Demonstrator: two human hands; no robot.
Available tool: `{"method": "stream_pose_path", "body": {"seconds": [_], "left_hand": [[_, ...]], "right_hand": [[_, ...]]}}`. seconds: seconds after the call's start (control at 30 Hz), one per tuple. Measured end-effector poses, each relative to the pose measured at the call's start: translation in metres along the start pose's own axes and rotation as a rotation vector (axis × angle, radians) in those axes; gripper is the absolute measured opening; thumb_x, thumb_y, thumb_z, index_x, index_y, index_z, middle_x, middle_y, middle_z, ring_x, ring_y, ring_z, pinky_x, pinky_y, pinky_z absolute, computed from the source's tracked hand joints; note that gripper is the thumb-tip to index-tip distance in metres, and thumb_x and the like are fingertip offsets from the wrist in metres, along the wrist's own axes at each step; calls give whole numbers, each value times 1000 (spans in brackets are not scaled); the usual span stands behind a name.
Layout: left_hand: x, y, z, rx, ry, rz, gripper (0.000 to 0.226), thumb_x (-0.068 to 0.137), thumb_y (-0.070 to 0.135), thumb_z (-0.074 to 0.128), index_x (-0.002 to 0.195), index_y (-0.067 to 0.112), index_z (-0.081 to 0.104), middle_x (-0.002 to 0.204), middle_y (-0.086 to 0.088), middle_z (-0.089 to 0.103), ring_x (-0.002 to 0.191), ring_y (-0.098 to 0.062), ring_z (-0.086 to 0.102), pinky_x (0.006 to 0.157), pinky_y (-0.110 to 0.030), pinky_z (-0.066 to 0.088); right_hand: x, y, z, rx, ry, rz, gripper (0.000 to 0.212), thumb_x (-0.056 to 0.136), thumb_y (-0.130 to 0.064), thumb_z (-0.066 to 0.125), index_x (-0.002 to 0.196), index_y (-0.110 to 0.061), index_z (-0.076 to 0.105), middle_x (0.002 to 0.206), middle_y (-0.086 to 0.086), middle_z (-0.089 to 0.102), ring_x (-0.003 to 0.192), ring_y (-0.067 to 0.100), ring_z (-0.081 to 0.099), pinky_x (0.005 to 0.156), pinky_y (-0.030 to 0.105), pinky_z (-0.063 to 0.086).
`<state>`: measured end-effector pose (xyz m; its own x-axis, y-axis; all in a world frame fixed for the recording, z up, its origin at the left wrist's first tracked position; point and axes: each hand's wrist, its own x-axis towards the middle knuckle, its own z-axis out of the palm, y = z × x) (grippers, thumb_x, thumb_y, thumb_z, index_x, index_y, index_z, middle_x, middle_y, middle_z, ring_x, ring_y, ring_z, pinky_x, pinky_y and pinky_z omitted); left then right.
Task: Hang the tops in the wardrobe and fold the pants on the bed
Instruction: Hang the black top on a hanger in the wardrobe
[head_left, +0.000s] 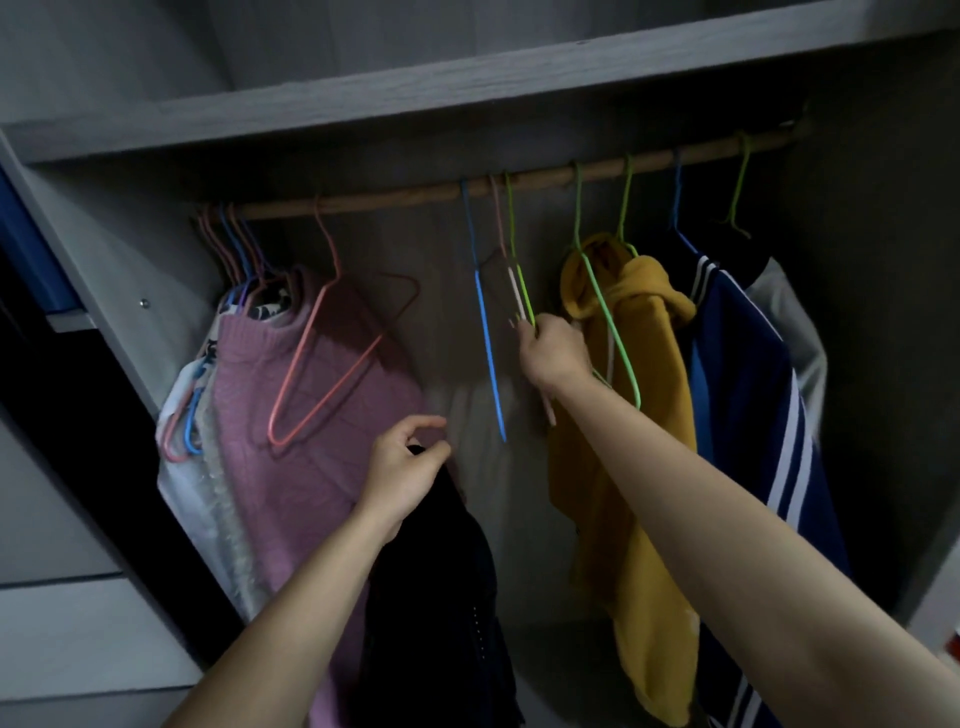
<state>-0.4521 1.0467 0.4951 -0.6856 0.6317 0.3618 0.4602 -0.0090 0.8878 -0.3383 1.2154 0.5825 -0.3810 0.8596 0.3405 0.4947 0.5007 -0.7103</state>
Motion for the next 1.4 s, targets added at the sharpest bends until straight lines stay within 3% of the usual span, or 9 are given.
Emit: {"method": "stream_pose_path", "body": {"seconds": [0.33,0.43,0.53,0.67,0.77,0.93,1.1,1.27,1.4], "left_hand": [[-23,-12,-5,84,-8,-82,41,77,-9,60,100,25,55,78,-3,47,61,-13,42,56,-28,36],[-27,-18,1,137,27,-56,45,74,-10,58,99,28,54,80,-2,47,58,-14,41,55,-29,35],[-35,-26,5,190,49,-11,46,72,-6,57,99,31,55,77,5,48,55,-14,42,57,-30,38],[-45,-35,13,275,124,27,50,74,-12,59,96,32,57,86,13,56,68,-16,46,70,-39,45],[-55,-40,16,314,157,103,41,75,-15,61,95,20,60,92,0,65,79,-19,58,82,-42,50],[-66,-40,16,339,186,184,32,80,-11,65,98,15,62,97,-4,66,94,-18,61,91,-15,42],[-61,-31,14,291,120,262,29,82,-5,68,98,18,62,94,3,66,92,-12,61,90,-23,46],[-60,-18,6,149,-80,357,39,81,-5,68,95,31,61,90,19,66,88,2,62,83,-15,47],[-69,-16,-17,59,-271,435,46,80,-6,68,92,37,60,91,21,67,85,1,64,79,-8,45]], "right_hand": [[-22,39,12,299,311,-248,35,108,-30,39,107,-9,68,102,16,64,110,36,57,91,33,41],[-55,71,25,441,370,-299,31,108,-25,40,112,-11,67,100,2,66,100,20,61,86,29,44],[-82,103,41,535,217,-176,23,105,-28,48,124,-18,58,93,-7,64,81,3,59,76,25,46],[-93,129,47,542,123,-21,44,99,-24,59,140,-18,44,72,-8,53,62,1,55,63,20,43],[-105,144,43,530,78,32,32,102,-30,53,132,-19,50,69,3,58,59,9,55,63,36,48],[-150,171,42,585,131,9,13,99,-32,57,108,-23,53,69,-10,50,64,4,49,69,35,43],[-186,180,51,562,-71,160,31,88,-50,70,109,-36,51,66,-10,57,56,5,54,58,22,45],[-217,167,62,357,-174,247,67,73,-75,68,119,-27,59,62,-9,64,54,1,58,56,20,47],[-234,133,73,318,-192,228,54,80,-61,72,125,-32,60,86,-5,76,85,7,71,85,32,56]]}}
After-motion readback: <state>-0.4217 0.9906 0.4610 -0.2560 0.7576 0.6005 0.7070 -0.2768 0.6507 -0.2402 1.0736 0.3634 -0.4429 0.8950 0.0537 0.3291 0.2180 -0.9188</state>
